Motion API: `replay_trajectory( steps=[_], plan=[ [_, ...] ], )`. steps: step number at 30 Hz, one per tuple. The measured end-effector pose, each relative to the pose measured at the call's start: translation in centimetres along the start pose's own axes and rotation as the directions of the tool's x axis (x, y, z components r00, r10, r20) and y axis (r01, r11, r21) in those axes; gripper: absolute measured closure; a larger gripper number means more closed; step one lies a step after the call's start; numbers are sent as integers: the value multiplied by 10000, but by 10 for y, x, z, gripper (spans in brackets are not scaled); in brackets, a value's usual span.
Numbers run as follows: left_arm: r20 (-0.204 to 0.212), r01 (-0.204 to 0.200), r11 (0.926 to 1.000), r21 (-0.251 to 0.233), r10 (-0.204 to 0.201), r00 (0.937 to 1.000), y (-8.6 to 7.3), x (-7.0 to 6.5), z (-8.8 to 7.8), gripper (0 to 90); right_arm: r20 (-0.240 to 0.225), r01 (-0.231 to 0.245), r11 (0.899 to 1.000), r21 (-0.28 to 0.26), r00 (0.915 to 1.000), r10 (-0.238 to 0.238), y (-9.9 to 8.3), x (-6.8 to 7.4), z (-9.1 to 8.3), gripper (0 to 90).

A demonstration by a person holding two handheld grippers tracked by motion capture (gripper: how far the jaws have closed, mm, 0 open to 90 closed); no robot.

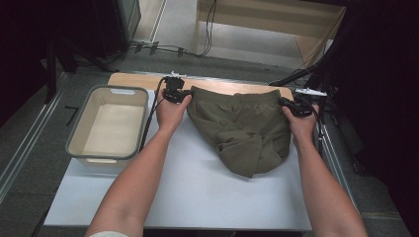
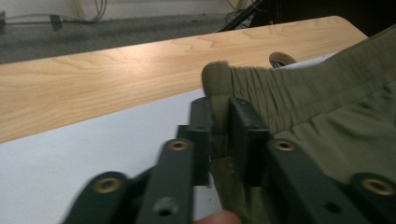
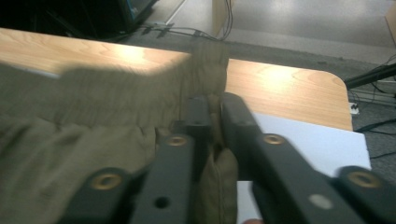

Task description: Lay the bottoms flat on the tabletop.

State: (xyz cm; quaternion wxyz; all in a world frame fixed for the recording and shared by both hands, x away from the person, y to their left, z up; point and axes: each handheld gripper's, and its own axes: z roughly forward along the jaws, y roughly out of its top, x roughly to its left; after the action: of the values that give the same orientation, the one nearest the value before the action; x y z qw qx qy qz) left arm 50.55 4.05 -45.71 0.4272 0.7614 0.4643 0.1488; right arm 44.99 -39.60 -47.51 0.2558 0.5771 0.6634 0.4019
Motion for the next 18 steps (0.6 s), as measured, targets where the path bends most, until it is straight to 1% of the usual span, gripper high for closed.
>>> replay_trajectory(
  steps=[1, 2, 3, 4, 5, 7, 8, 11, 12, 14, 16, 18],
  plan=[
    [53, -12, 10000, -42, 12, 10000, -1, -1, -2, 620, -96, -127, 9999, -37, 9999, 127, 0, 1, -1, 558],
    [163, 6, 9999, -136, -4, 9999, -2, -4, -4, 537, -229, -209, 9998, -20, 9995, 208, 0, 0, -3, 501],
    [156, -54, 9999, -137, 56, 9999, -3, -7, -6, 460, -436, -367, 9993, 71, 9984, 369, 0, 0, -5, 460],
    [269, -168, 9998, -134, 171, 9995, -5, -9, -8, 408, -519, -409, 9991, 115, 9978, 414, -1, 2, -8, 413],
    [445, -276, 9995, -133, 282, 9986, -7, -12, -10, 352, -564, -324, 9994, 154, 9979, 332, -3, 3, -10, 377],
    [689, -426, 9989, -204, 439, 9967, -11, -19, -14, 282, -746, -189, 9995, 268, 9970, 209, -7, 9, -16, 335],
    [835, -432, 9988, -226, 449, 9955, -13, -22, -16, 259, -838, -121, 9996, 239, 9964, 141, -9, 12, -20, 310],
    [1207, -486, 9983, -318, 521, 9913, -19, -31, -22, 221, -1220, -175, 9995, 254, 9923, 205, -16, 18, -30, 225],
    [1336, -543, 9980, -338, 583, 9893, -21, -34, -24, 210, -1287, -227, 9994, 275, 9913, 261, -18, 21, -33, 206],
    [1578, -617, 9975, -342, 663, 9852, -27, -42, -27, 186, -1396, -191, 9995, 248, 9900, 223, -23, 25, -40, 172],
    [1819, -728, 9969, -310, 773, 9803, -35, -51, -31, 172, -1532, -189, 9996, 200, 9880, 218, -27, 30, -48, 153],
    [2117, -822, 9962, -271, 860, 9735, -43, -60, -34, 154, -1647, -191, 9997, 134, 9861, 211, -32, 35, -56, 133]
  ],
)
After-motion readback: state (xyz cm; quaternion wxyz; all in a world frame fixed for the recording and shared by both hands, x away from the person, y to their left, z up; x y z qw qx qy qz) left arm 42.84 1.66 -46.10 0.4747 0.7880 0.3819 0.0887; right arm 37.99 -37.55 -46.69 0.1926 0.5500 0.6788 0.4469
